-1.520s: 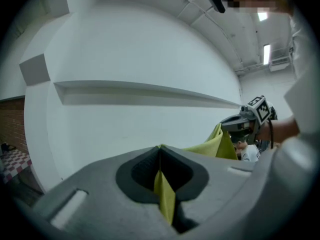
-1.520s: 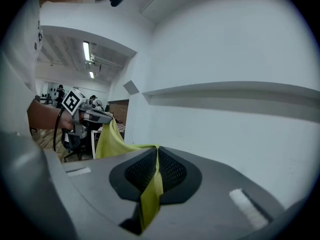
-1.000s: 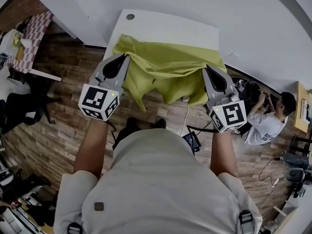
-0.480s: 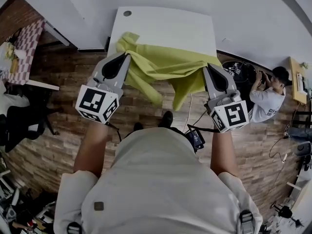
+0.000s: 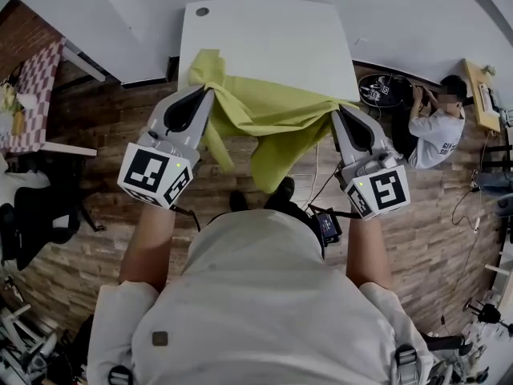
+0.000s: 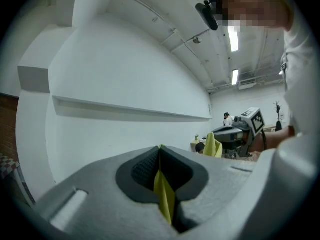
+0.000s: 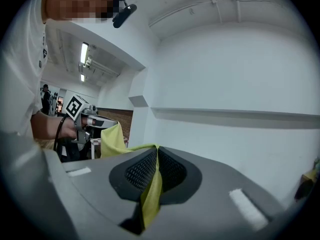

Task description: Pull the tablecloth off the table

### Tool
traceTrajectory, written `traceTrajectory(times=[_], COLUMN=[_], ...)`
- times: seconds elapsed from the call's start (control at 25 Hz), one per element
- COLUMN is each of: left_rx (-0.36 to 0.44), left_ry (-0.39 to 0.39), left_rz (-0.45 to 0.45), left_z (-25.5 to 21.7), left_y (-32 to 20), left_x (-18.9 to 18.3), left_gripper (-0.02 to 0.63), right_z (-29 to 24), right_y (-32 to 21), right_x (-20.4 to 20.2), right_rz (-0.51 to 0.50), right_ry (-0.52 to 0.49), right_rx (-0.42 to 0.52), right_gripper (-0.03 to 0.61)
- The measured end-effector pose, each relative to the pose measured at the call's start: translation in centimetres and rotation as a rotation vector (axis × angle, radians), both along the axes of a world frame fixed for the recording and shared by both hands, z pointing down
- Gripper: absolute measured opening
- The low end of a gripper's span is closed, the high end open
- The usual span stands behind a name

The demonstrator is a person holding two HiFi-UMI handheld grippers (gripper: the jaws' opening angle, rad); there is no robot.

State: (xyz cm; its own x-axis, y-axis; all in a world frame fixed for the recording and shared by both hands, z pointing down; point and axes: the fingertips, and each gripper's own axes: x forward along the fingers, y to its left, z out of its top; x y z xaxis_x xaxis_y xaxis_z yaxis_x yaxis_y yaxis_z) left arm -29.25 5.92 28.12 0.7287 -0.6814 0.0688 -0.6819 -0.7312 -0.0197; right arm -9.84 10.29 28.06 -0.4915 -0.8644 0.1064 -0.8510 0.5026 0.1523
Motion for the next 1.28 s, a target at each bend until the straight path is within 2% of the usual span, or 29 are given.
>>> traceTrajectory(times=[0.32, 0.52, 0.88, 1.28], left_rx=[0.047, 0.069, 0.09, 0.078], left_ry=[0.033, 0.042, 0.044, 0.041], left_rz=[-0.023, -0.056, -0.126, -0.195], left_z=[-2.9, -4.2, -4.5, -3.5], left_y=[3.7, 6.6, 13.1, 18.2], left_x=[1.1, 3.6, 8.5, 10.8], left_gripper=[0.003, 0.003, 0.003, 0.003], right_z=[-1.7, -2.6, -3.0, -2.2], right_y=[3.1, 5.4, 10.6, 14.7], right_x=[1.0, 3.5, 8.3, 11.3], right_rz=[-0.043, -0.083, -0.155, -0.206], right_ry=[0.004, -0.008, -0.022, -0.04], right_rx=[0.036, 0.055, 0.07, 0.068], right_gripper=[0.017, 0.018, 0.018, 0.018])
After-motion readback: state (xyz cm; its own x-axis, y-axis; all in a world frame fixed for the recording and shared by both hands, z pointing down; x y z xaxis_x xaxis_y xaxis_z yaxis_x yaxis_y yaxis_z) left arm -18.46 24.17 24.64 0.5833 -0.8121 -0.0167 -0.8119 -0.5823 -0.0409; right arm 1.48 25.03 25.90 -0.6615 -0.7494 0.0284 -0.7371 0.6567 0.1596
